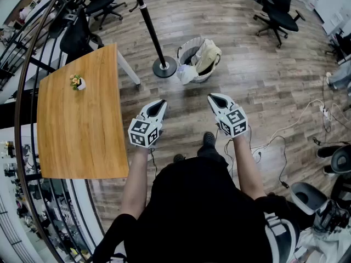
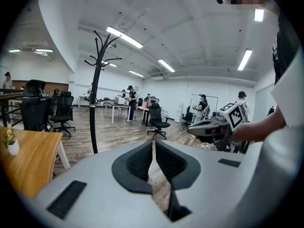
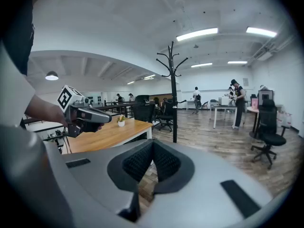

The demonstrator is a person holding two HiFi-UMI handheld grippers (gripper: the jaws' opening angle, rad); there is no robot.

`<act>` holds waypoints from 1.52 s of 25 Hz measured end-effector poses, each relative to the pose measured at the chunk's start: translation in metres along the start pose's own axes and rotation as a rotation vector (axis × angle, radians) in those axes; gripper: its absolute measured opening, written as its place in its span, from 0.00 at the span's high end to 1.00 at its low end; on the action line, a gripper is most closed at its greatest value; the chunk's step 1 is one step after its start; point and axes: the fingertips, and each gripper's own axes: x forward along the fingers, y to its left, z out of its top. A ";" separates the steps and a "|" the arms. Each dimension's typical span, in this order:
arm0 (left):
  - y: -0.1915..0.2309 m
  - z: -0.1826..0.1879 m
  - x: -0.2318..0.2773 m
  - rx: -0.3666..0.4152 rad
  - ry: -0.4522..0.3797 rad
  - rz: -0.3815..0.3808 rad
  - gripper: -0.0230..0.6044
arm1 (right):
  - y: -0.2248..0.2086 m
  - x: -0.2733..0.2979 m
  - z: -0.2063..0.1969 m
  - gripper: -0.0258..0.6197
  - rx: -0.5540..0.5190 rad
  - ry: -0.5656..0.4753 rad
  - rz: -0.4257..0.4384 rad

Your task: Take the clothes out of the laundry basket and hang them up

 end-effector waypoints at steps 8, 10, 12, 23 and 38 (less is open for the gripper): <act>0.007 0.001 0.042 -0.019 0.013 0.042 0.90 | -0.039 0.023 -0.006 0.95 -0.008 0.014 0.044; 0.006 -0.001 0.049 -0.029 0.021 0.046 0.90 | -0.046 0.028 -0.007 0.95 -0.012 0.023 0.058; 0.006 -0.004 0.055 -0.039 0.027 0.056 0.90 | -0.053 0.032 -0.007 0.95 -0.013 0.028 0.069; -0.004 -0.001 0.092 -0.064 0.020 0.103 0.90 | -0.089 0.032 -0.010 0.95 0.004 0.002 0.155; -0.022 0.007 0.135 -0.072 -0.001 0.150 0.79 | -0.127 0.026 -0.015 0.69 -0.024 0.015 0.241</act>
